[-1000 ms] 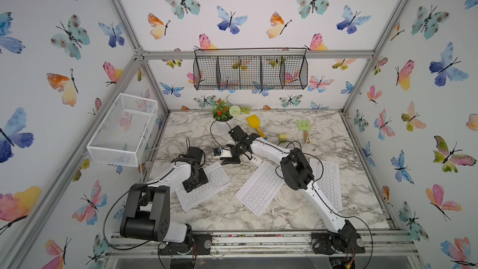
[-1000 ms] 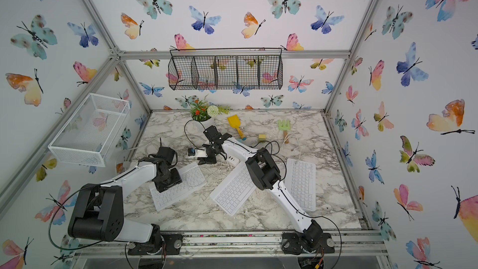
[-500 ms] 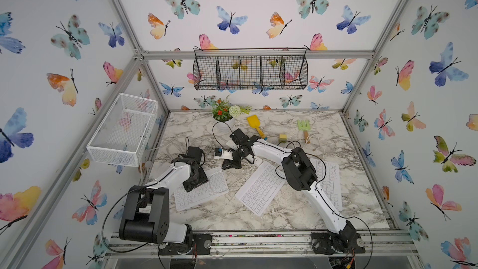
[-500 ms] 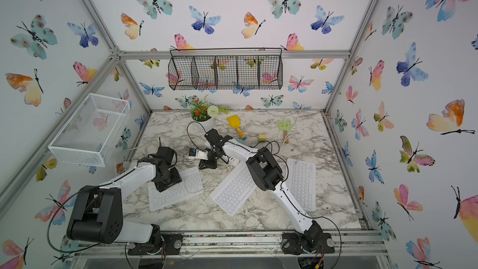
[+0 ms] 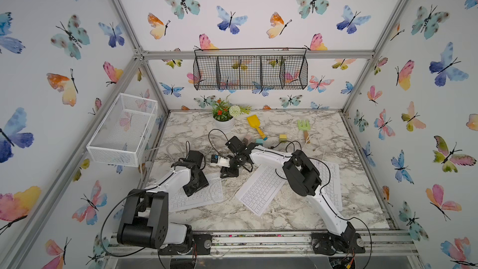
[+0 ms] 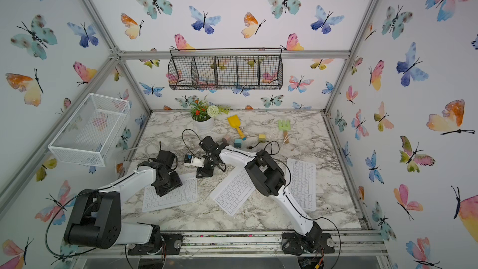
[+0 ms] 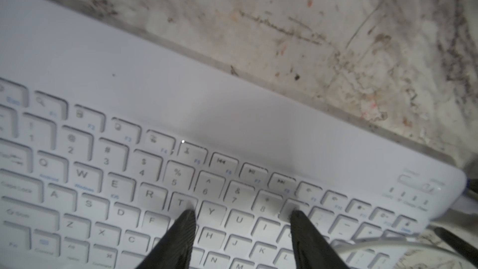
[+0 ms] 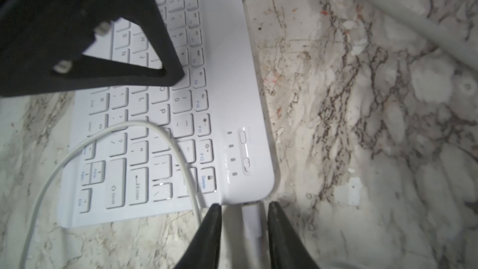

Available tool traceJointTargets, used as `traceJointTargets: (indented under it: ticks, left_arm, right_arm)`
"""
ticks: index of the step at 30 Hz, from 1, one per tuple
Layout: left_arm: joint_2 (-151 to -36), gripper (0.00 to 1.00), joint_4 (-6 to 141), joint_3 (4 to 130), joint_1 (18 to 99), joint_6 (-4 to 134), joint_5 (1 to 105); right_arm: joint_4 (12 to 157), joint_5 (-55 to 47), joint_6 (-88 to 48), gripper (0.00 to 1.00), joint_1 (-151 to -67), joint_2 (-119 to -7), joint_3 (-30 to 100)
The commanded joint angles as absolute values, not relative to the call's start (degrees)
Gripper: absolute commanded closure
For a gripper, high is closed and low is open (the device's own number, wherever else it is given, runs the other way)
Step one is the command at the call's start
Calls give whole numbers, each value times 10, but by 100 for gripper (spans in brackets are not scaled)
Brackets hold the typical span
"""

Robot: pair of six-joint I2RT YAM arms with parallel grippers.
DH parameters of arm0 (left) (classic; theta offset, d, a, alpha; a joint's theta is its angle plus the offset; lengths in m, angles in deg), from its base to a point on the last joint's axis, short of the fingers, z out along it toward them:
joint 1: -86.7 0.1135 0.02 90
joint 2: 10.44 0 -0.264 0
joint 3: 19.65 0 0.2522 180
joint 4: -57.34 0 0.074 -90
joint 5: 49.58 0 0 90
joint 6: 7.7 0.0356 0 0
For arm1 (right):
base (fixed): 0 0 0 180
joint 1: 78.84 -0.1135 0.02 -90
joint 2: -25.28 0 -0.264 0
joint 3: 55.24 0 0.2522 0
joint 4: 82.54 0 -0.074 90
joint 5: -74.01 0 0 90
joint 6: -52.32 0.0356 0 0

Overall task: Unplug the wireless keyboard
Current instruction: Remove the power cord from the keyboard.

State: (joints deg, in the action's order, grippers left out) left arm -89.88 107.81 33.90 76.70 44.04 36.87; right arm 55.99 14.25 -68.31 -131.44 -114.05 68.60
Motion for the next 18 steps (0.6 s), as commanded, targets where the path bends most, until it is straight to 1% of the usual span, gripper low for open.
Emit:
traceJointTargets:
  ticks: [1,5,11,13,18]
  left_arm:
    - [-900,39,1095,338,755,424,363]
    - [-906,39,1092,330,751,422,359]
    - [-914,39,1085,318,751,423,357]
    - [-913,39,1078,313,750,422,360]
    - [-917,39,1072,308,750,424,361]
  right_arm:
    - [486,95,-683,70,-1313,-1171,698]
    - [460,66,-688,73,-1314,-1184,704]
    - [432,47,-699,74,-1321,-1202,728]
    - [424,44,-705,74,-1328,-1209,732]
    - [416,46,-715,70,-1343,-1217,719]
